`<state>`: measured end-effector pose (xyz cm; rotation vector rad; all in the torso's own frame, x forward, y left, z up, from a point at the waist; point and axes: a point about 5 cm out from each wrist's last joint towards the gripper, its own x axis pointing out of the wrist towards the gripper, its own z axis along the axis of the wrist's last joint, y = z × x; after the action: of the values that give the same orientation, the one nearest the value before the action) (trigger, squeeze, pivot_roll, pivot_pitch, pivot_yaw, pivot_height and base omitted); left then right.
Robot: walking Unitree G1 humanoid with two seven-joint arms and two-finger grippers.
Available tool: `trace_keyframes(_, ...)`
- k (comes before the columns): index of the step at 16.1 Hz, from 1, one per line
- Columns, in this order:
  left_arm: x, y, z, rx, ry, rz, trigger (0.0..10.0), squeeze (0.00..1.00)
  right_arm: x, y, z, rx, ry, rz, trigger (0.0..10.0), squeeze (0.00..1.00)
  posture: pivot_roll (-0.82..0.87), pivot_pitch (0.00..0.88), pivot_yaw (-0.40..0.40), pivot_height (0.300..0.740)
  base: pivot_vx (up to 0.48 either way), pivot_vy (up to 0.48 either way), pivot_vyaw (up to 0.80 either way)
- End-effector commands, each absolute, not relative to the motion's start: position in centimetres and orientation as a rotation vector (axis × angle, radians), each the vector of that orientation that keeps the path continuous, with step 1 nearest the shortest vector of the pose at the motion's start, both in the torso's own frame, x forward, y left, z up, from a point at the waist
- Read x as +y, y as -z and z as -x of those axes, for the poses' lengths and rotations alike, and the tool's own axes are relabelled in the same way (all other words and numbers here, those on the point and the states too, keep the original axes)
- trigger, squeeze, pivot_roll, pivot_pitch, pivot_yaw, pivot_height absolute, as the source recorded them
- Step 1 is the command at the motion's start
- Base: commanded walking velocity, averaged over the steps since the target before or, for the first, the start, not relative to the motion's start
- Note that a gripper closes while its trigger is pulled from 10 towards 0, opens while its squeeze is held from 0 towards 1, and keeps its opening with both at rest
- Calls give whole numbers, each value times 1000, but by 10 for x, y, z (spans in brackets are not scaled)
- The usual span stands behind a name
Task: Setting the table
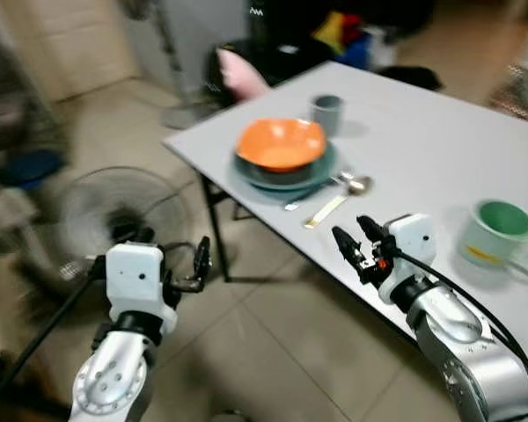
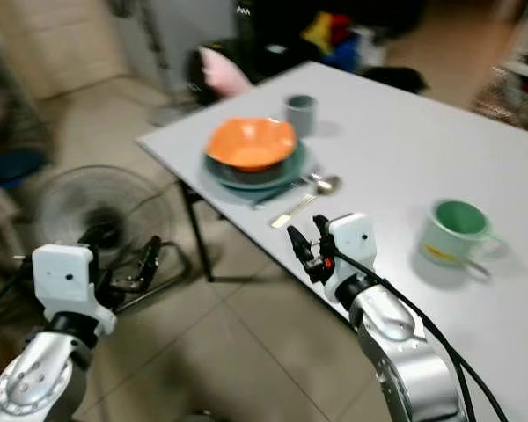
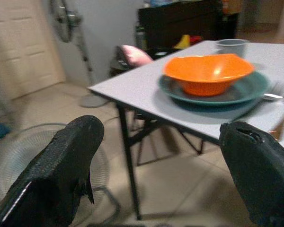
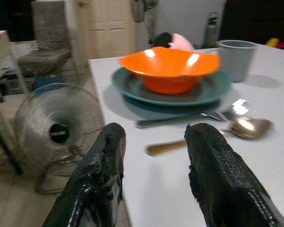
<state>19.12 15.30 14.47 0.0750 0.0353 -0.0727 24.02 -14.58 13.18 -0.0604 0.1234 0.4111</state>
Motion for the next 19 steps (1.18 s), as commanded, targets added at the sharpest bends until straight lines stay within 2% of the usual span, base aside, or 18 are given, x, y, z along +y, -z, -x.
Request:
trace_keyframes(1, 161, -148, -191, 23, 36, -103, 10000, 0, -141, -135, -242, 110, -443, 40, 10000, 0, -42, 0, 32, 740, 0, 0, 800)
trace_keyframes(14, 164, -155, -186, 3, 25, -95, 10000, 0, -147, -132, -243, 138, -372, -40, 10000, 0, -32, 0, 32, 740, 0, 0, 800)
trace_keyframes(16, 163, -155, -186, 9, 44, -109, 10000, 0, -151, -129, -240, 168, -315, -136, 10000, 0, -37, 0, 41, 740, 0, 396, 0)
trace_keyframes(19, 164, -155, -188, 8, 62, -123, 10000, 0, -149, -129, -238, 162, -311, -129, 10000, 0, -47, 1, 53, 740, 0, 416, 0)
